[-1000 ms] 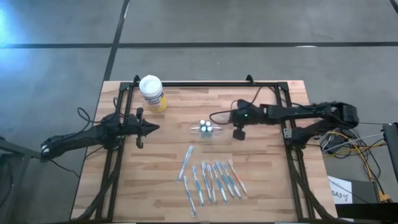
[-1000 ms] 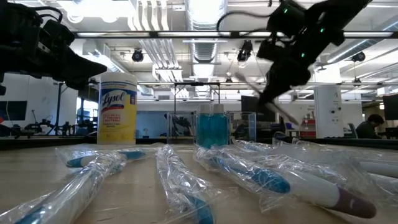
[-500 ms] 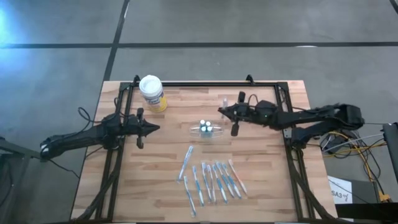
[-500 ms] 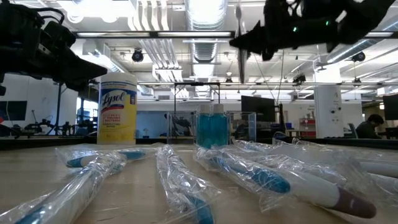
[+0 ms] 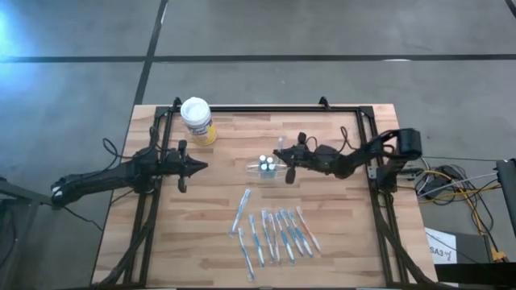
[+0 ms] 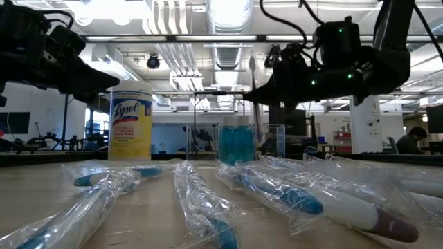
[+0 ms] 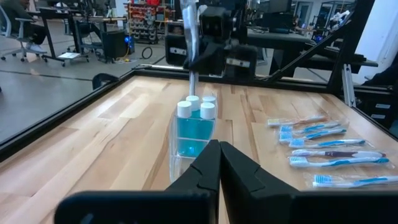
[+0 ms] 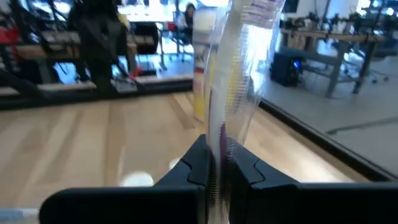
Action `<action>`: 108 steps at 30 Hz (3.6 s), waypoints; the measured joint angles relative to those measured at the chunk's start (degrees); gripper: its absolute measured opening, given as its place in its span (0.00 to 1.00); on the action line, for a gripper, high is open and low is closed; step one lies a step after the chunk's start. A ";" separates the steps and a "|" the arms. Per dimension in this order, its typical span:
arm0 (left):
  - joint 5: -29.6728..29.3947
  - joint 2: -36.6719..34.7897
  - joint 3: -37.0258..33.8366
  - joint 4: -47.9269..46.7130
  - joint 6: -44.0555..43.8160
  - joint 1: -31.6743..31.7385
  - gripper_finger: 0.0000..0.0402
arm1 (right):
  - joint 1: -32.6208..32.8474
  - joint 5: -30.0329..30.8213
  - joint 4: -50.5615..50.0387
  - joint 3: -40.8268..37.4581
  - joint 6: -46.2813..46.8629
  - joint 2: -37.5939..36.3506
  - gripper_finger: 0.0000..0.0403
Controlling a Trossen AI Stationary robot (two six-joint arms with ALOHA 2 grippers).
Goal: Pick & Place toothbrushing station
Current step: Put the purple toothbrush into the right section of the transparent organizer, then put the blue toothbrush into the left section of the transparent organizer
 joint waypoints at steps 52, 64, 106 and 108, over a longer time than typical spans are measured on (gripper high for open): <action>5.57 -0.27 0.00 1.86 0.85 0.00 0.06 | 0.58 -6.29 -21.00 -6.72 -4.62 -32.50 0.44; 9.49 -4.21 1.79 2.33 4.43 0.00 0.01 | 0.46 -7.70 -43.66 -19.97 -3.39 -71.74 0.03; 9.01 -5.97 1.36 2.45 1.66 0.00 0.09 | 0.46 -6.75 -47.79 -25.53 -7.75 -92.91 0.02; 9.01 -5.97 1.36 2.45 1.66 0.00 0.09 | 0.46 -6.75 -47.75 -25.53 -8.31 -92.91 0.02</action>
